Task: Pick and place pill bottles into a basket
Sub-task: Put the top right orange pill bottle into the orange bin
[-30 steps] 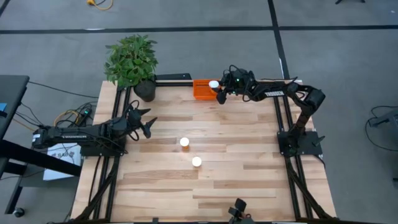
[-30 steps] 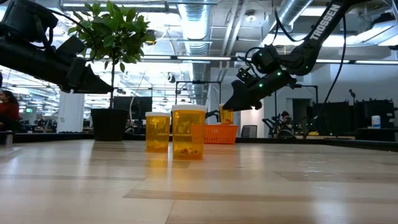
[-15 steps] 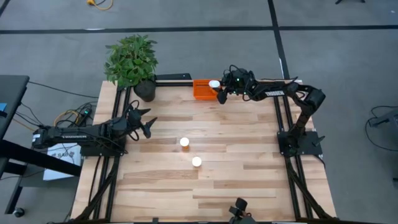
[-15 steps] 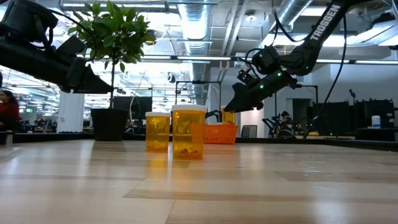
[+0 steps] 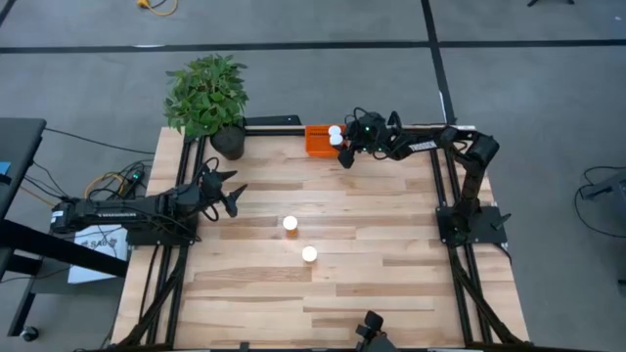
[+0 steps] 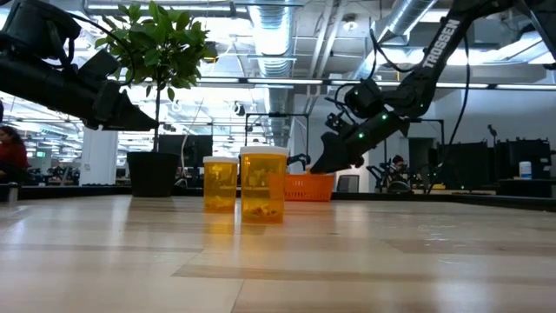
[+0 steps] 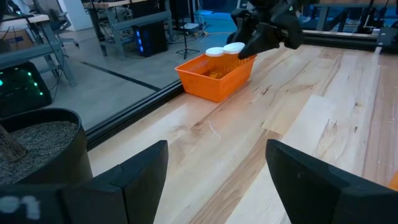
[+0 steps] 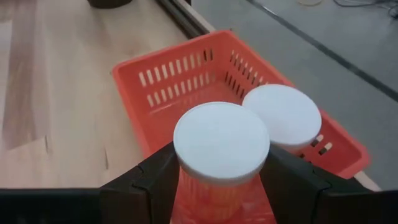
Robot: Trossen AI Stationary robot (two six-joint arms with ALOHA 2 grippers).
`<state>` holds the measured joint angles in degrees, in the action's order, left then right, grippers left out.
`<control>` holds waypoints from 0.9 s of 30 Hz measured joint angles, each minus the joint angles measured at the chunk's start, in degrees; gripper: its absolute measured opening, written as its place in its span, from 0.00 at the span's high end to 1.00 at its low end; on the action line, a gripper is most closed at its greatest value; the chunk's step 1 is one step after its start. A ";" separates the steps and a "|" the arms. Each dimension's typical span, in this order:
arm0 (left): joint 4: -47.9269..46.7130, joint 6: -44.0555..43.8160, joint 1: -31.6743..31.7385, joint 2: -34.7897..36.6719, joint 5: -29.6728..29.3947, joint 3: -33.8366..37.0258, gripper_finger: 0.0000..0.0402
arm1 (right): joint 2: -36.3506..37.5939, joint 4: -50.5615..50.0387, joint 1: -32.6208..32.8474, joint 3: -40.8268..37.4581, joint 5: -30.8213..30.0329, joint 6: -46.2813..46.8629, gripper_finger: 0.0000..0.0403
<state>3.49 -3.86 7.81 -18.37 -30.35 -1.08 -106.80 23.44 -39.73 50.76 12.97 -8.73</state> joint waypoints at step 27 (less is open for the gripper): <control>0.00 0.00 0.00 0.00 0.00 0.00 0.35 | 0.00 -1.60 1.09 0.07 -1.09 -2.29 0.38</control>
<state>3.49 -3.86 7.81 -18.36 -30.35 -1.08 -106.80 21.85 -38.63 50.83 11.88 -11.02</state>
